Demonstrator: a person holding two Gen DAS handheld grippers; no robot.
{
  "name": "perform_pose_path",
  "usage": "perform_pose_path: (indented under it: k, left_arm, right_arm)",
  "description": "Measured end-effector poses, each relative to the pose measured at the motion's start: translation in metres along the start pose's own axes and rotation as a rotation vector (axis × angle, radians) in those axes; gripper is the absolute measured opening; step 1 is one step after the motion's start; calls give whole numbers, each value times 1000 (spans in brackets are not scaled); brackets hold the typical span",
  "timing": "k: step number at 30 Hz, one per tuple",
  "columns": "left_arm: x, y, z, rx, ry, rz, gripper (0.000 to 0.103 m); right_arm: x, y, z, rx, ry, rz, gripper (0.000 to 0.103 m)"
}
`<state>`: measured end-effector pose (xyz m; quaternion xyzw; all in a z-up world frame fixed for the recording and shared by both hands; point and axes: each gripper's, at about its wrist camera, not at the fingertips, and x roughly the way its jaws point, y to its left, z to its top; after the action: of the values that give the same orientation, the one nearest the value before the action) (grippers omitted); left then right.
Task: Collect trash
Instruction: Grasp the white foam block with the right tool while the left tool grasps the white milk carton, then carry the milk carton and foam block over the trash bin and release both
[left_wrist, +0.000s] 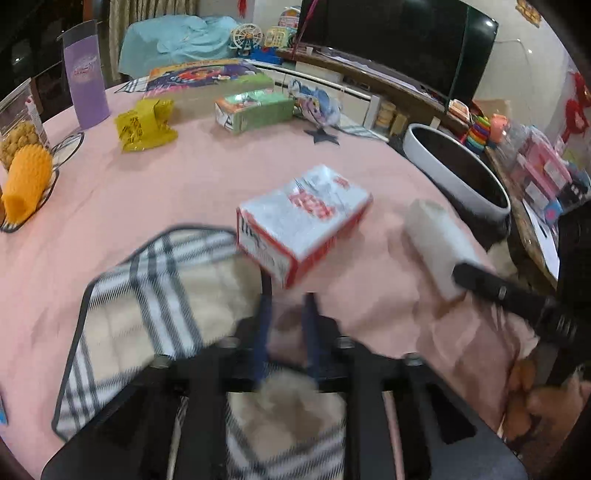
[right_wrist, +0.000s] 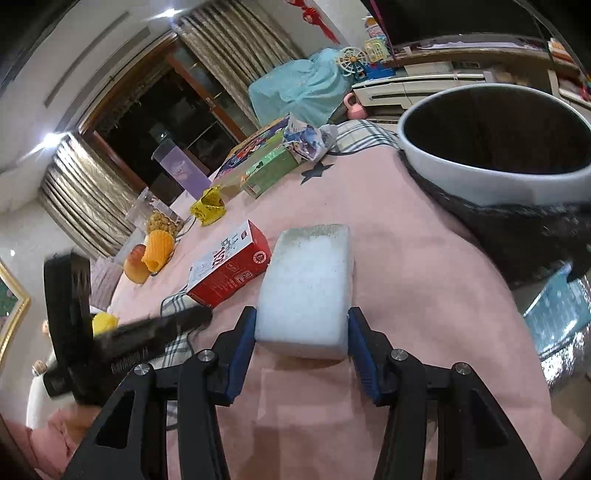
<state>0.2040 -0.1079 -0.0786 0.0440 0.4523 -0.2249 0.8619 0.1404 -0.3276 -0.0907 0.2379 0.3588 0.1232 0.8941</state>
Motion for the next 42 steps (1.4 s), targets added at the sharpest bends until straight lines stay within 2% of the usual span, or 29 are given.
perform_pose_path:
  k: [1, 2, 3, 4, 5, 11, 12, 13, 14, 19, 26, 34, 42]
  left_arm:
    - [-3, 1, 0, 12, -15, 15, 51]
    - [-5, 2, 2, 26, -39, 39, 59]
    - [-4, 2, 5, 35, -55, 61, 72]
    - [-1, 4, 10, 38, -56, 75, 80]
    - [4, 6, 15, 39, -42, 70, 81]
    - [27, 0, 31, 121, -9, 30, 81]
    - [26, -2, 30, 129, -21, 26, 78]
    - [25, -4, 28, 137, -34, 19, 58]
    - [24, -6, 27, 143, -29, 13, 55]
    - [16, -12, 23, 104, -41, 50, 53]
    - [-14, -30, 9, 13, -95, 16, 52]
    - [-32, -60, 11, 16, -144, -25, 52]
    - [-29, -91, 21, 65, -145, -52, 52]
  right_arm:
    - [-4, -1, 0, -1, -2, 1, 50]
    - [-7, 0, -1, -5, -5, -1, 50]
    - [-10, 0, 0, -8, -7, -3, 50]
    - [-13, -1, 0, -6, -9, -2, 50]
    - [-15, -2, 0, 0, -12, 2, 50]
    - [-21, -2, 1, 5, -15, 0, 50]
    - [-22, -2, 1, 4, -16, 0, 50]
    - [-23, -2, 2, 2, -16, 1, 50]
    - [-24, -2, 2, 2, -17, 2, 50]
    - [-25, -4, 2, 5, -20, -11, 50]
    - [-35, -8, 2, 25, -41, -4, 50]
    - [-60, -11, 5, 20, -94, -5, 50]
    - [-84, -30, 16, 55, -144, -38, 50]
